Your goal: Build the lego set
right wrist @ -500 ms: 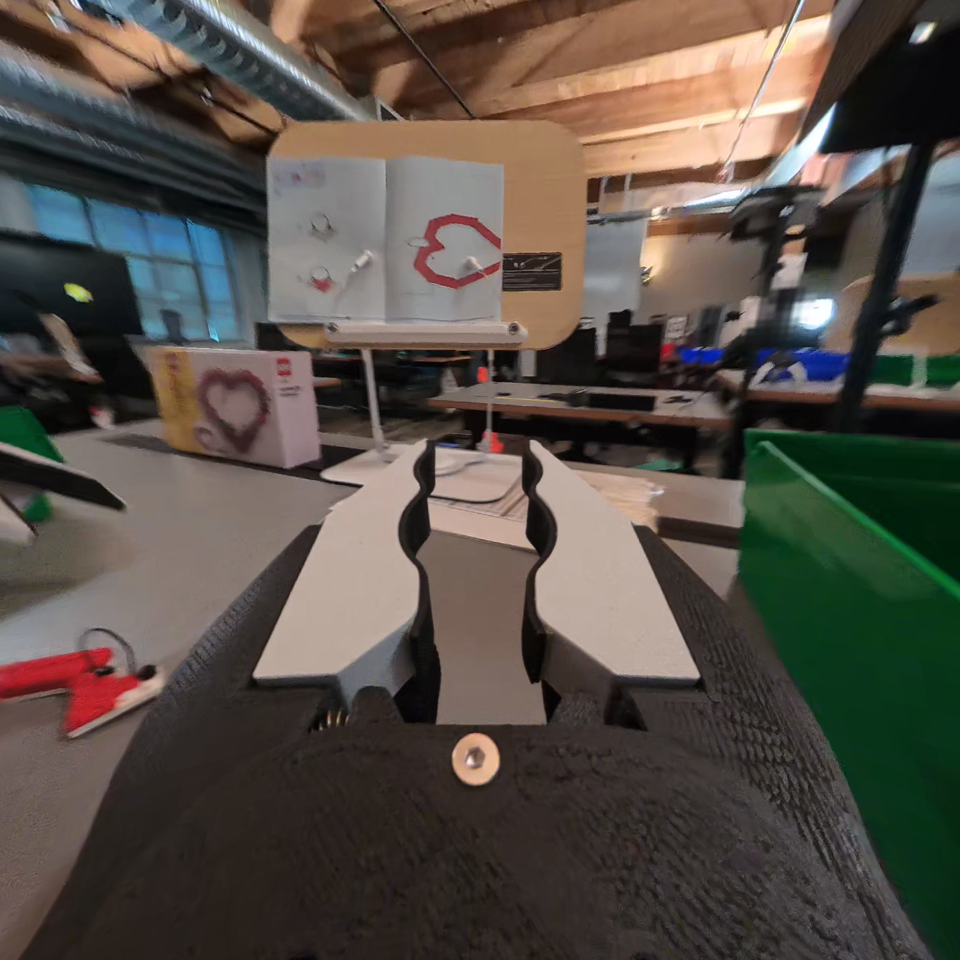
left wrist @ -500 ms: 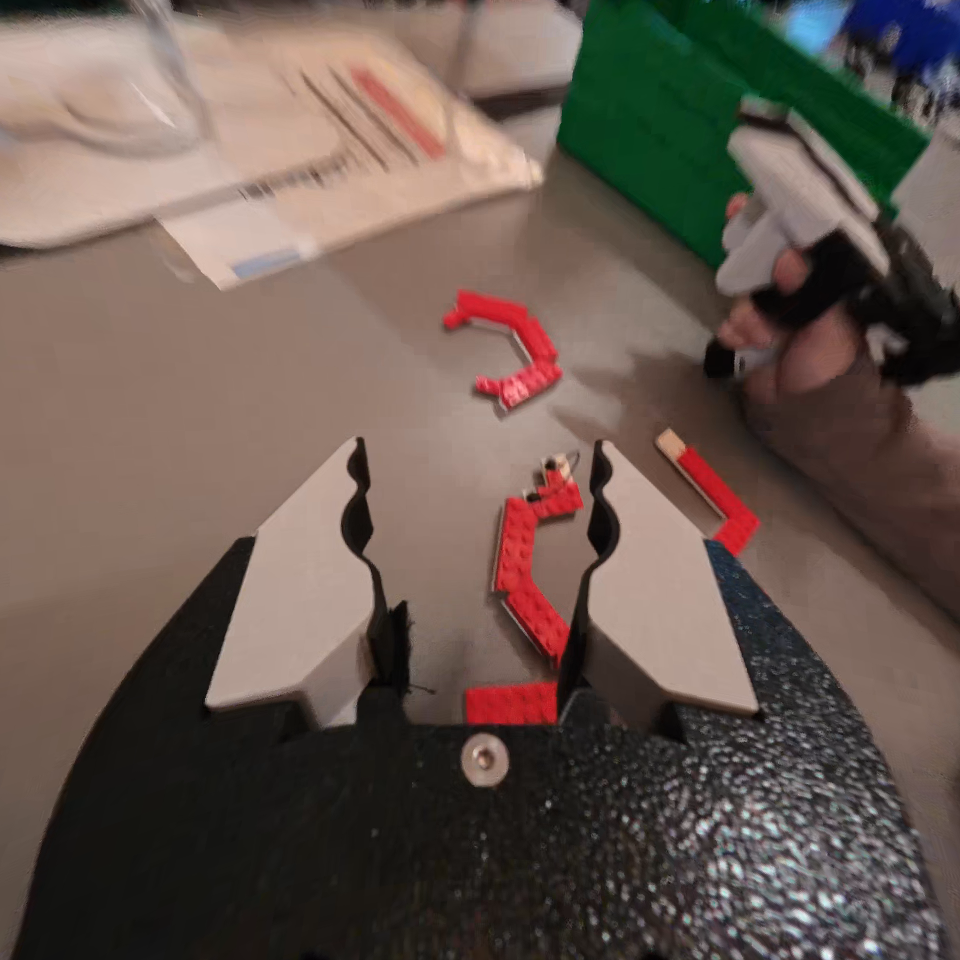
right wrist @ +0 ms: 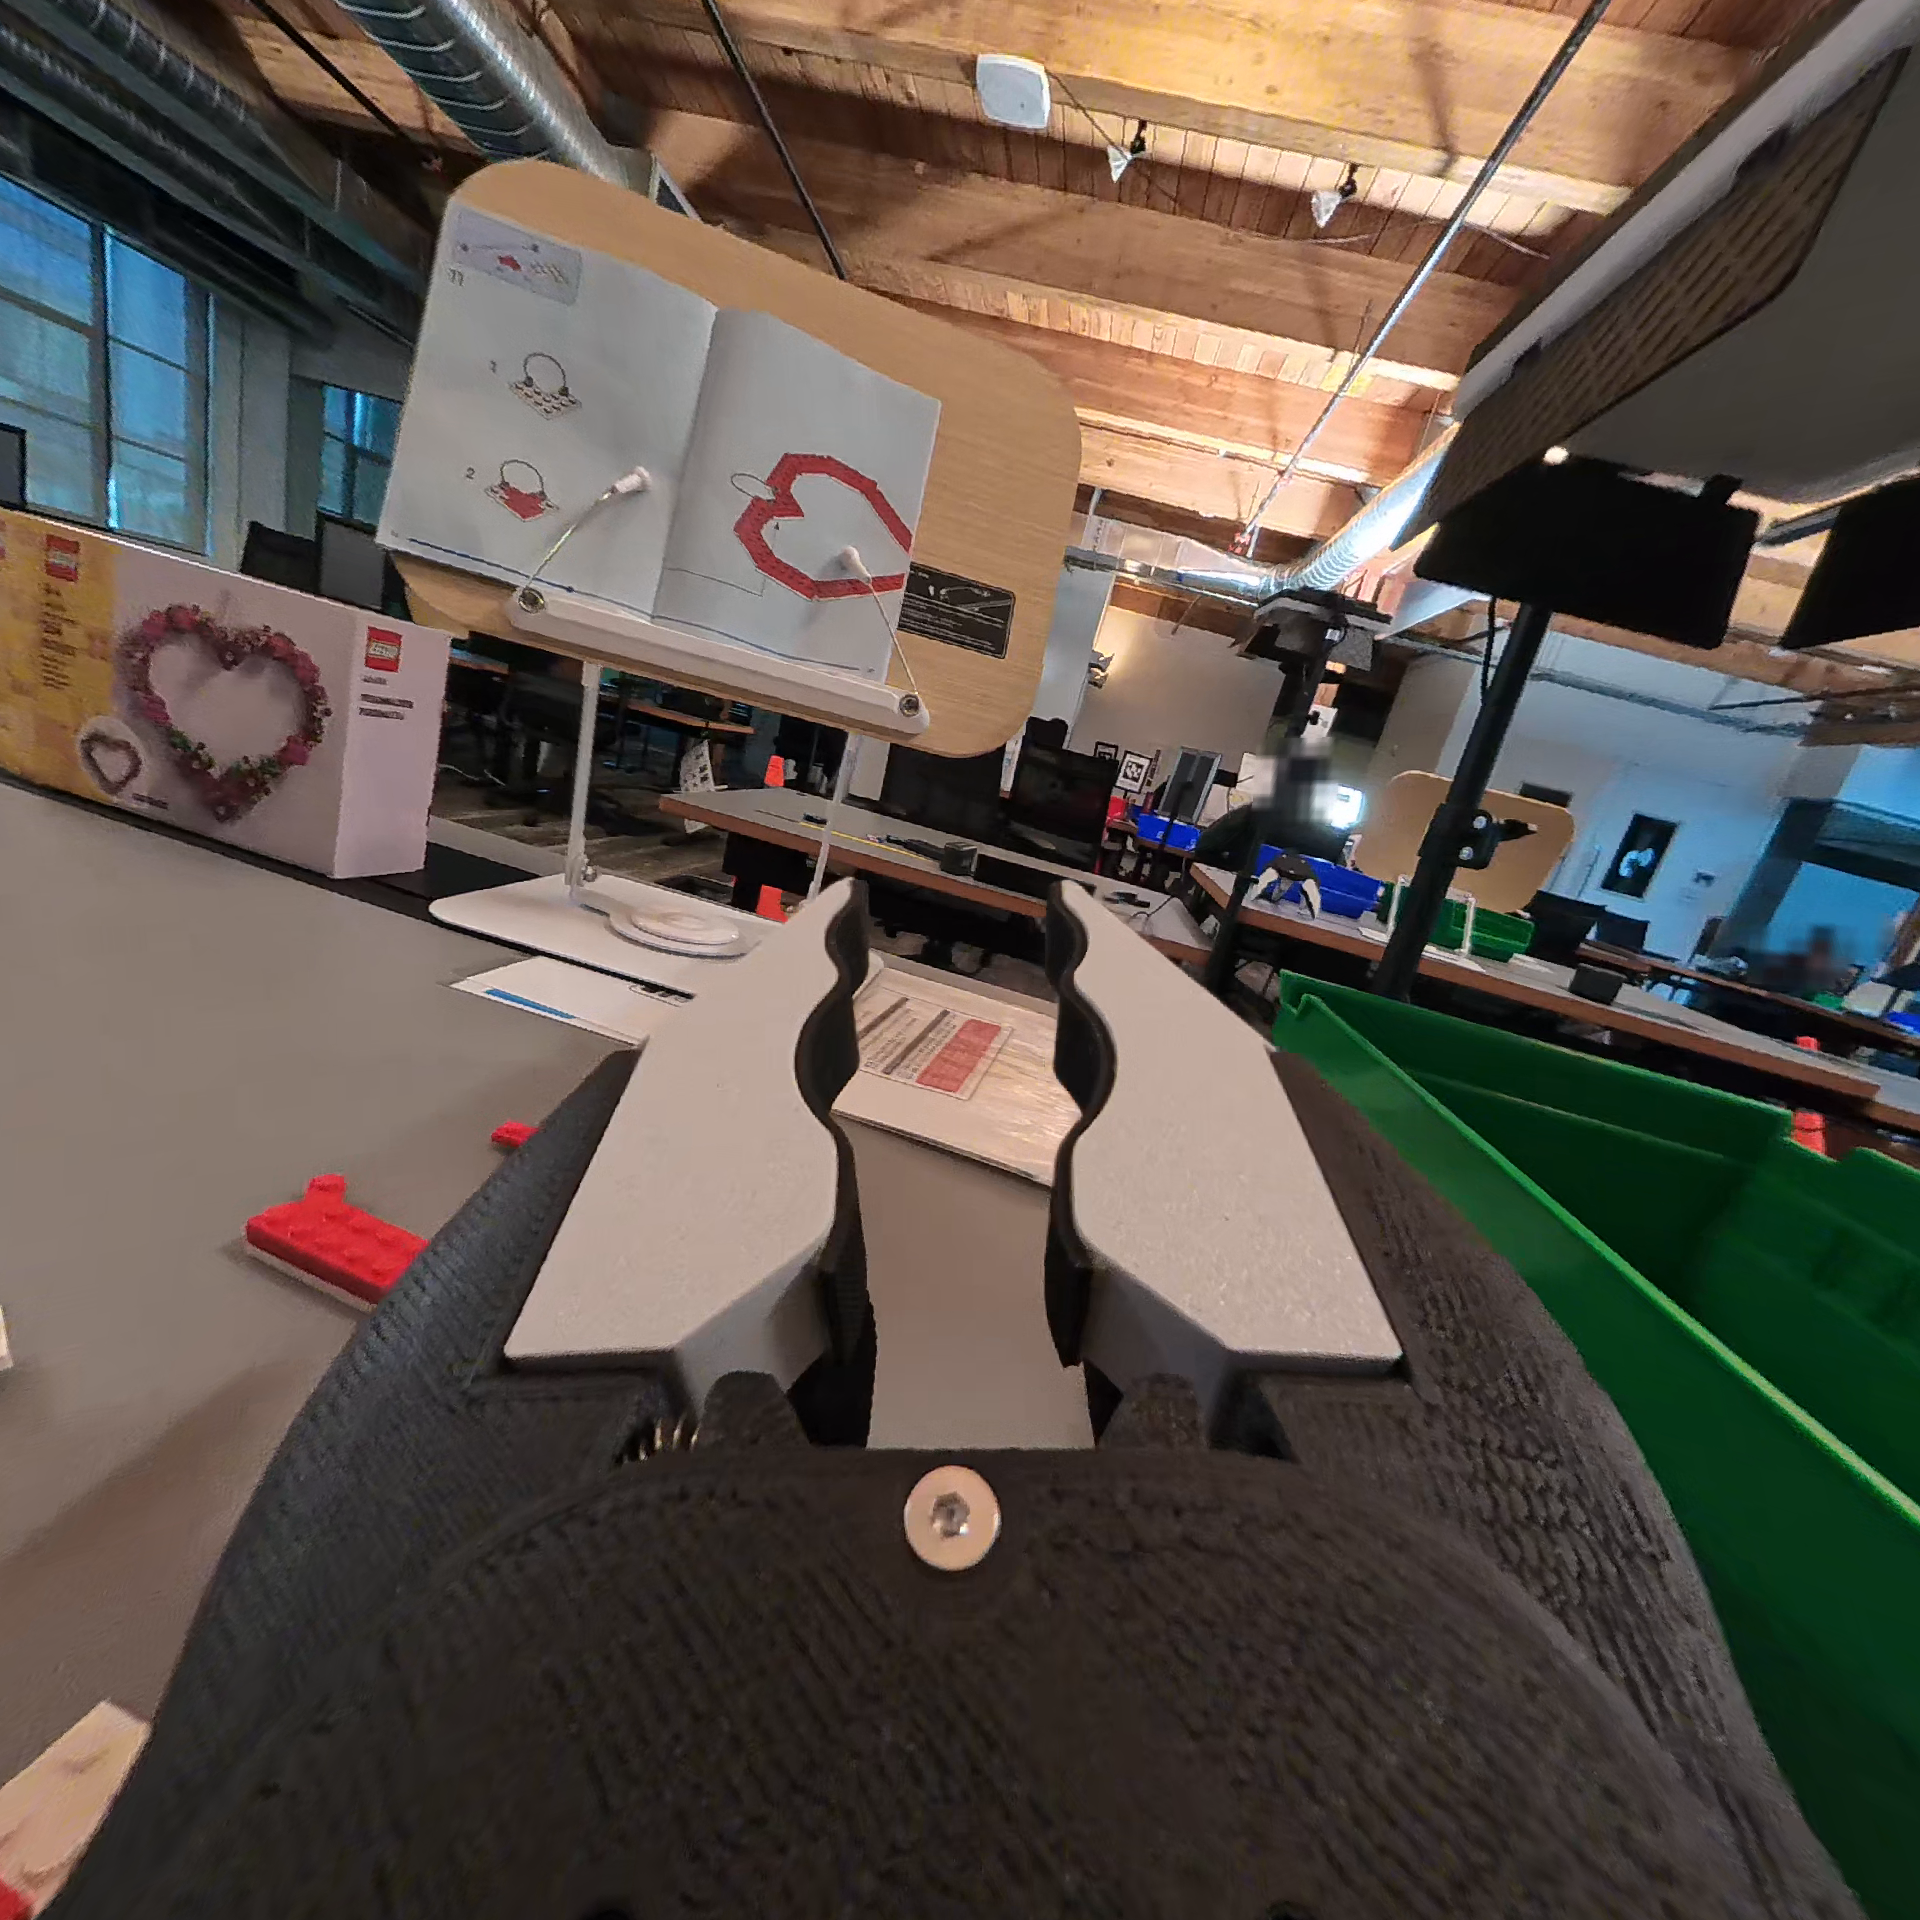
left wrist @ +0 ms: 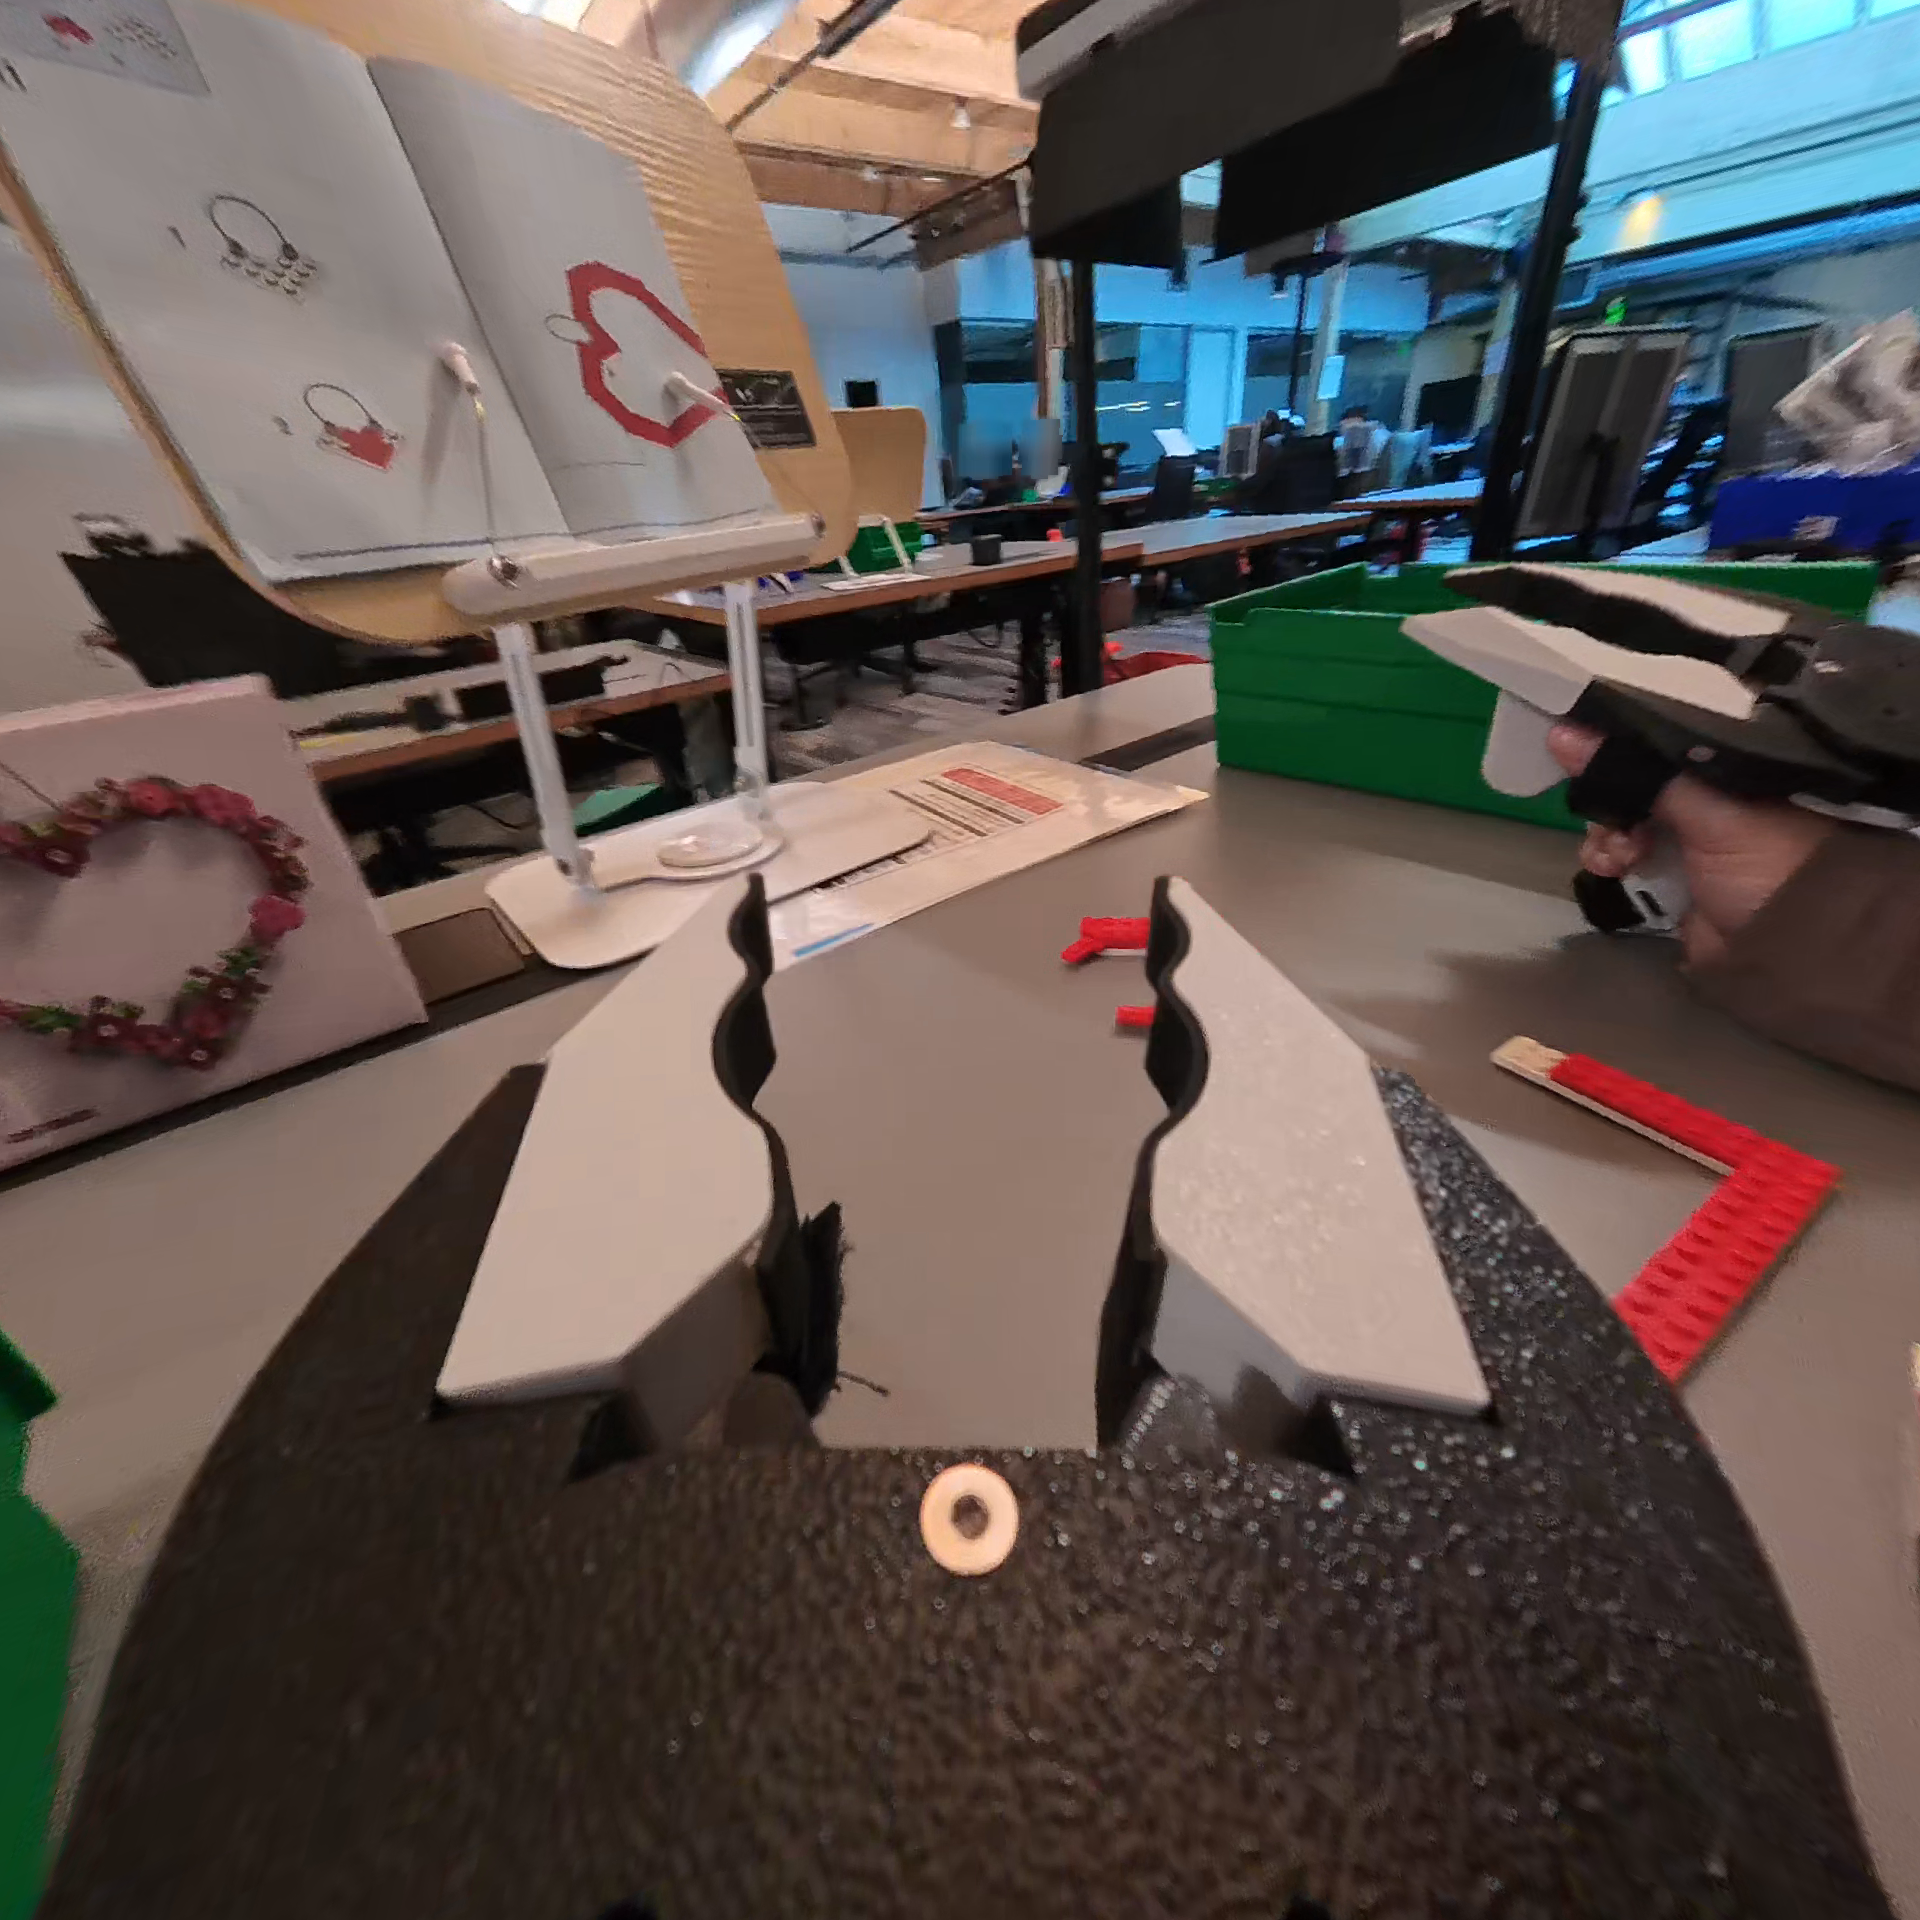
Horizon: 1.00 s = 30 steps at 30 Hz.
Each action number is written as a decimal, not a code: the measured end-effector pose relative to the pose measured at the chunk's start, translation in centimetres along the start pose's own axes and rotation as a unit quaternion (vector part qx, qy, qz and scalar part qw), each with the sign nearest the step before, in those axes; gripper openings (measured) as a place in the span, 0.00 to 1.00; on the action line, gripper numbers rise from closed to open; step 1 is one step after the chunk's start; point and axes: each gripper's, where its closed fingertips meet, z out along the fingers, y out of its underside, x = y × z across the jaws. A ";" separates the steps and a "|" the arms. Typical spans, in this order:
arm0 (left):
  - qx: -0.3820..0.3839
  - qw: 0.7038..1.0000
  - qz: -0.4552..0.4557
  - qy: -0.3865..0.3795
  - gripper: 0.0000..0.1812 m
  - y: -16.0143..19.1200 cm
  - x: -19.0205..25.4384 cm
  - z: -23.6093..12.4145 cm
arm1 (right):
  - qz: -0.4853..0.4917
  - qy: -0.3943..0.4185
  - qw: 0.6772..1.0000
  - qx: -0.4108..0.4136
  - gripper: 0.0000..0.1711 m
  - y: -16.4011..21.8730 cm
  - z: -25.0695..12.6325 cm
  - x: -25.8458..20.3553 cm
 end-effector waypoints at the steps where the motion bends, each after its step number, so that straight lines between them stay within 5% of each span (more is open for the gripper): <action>1: -0.003 1.000 -0.014 0.008 0.41 0.2 0.0 -0.1 | -0.007 0.004 1.000 0.001 0.19 -0.2 -0.3 0.0; 13: 0.010 0.995 -0.065 0.072 0.50 0.5 2.2 -0.5 | -0.020 0.048 0.999 0.001 0.18 -2.6 -7.2 0.9; 24: 0.017 0.998 -0.068 0.008 0.46 0.9 -0.7 -1.0 | -0.030 0.014 0.999 -0.016 0.12 -3.0 -9.7 -0.3; 30: 0.082 0.995 -0.030 -0.053 0.39 -1.2 -2.3 -2.6 | -0.026 -0.004 0.999 -0.036 0.12 -2.3 -9.2 -1.1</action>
